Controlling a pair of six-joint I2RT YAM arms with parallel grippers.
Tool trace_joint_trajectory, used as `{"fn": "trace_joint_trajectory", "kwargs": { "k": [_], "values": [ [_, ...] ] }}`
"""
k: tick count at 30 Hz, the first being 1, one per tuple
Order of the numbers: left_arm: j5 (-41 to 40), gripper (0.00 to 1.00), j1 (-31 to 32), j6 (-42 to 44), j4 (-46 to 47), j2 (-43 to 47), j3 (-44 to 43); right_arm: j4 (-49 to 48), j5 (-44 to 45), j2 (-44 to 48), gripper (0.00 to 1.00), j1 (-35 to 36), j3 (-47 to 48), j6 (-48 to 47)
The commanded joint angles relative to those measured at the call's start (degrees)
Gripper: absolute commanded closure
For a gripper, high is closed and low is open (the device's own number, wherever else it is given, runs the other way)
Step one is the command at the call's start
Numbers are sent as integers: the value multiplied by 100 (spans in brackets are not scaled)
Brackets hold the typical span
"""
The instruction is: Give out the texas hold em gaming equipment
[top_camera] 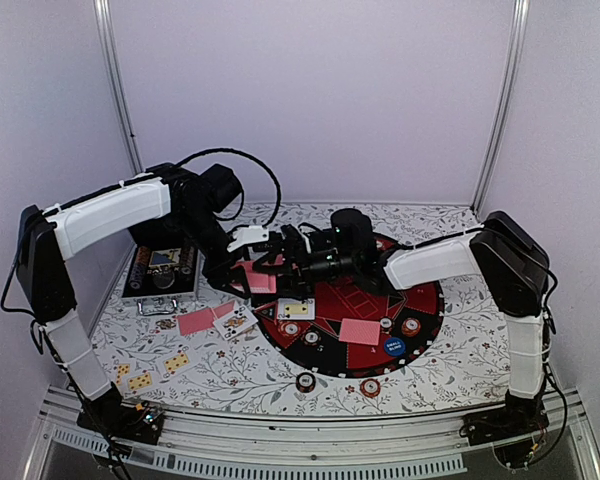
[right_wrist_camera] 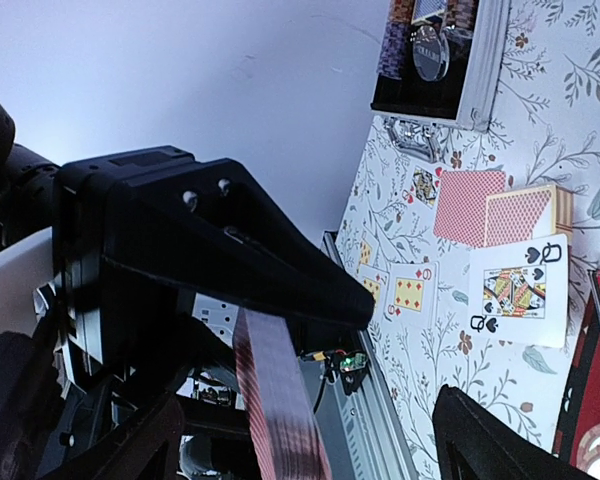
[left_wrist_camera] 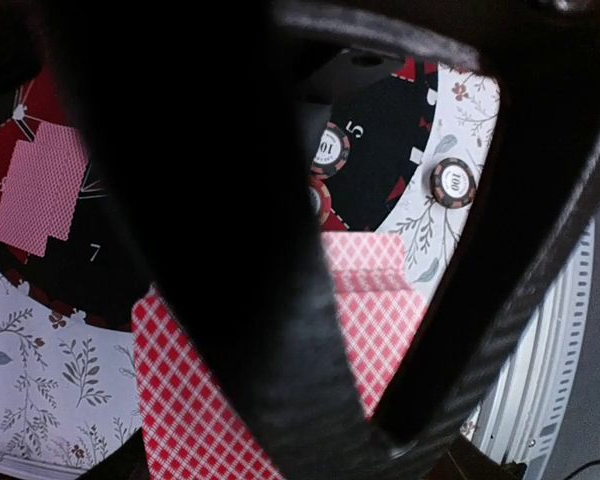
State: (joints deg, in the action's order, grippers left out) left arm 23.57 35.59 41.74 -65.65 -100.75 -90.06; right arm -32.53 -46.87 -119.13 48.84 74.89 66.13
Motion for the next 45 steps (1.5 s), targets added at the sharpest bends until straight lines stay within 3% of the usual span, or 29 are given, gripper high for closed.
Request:
{"fn": "trace_joint_trajectory", "kwargs": {
  "k": [1,21,37,45],
  "values": [
    [121,70,-17,-19,25,123,-91,-354,-50,-352,11,139,348,236],
    [183,70,-9,-43,-1,115,-134,-790,-173,-1487,26,377,1533,1015],
    [154,71,-9,-16,-9,130,-143,-1123,-131,-935,39,130,318,1043],
    [183,71,-9,-34,-10,139,-161,-1113,-103,-837,45,69,140,1040]
  ]
}}
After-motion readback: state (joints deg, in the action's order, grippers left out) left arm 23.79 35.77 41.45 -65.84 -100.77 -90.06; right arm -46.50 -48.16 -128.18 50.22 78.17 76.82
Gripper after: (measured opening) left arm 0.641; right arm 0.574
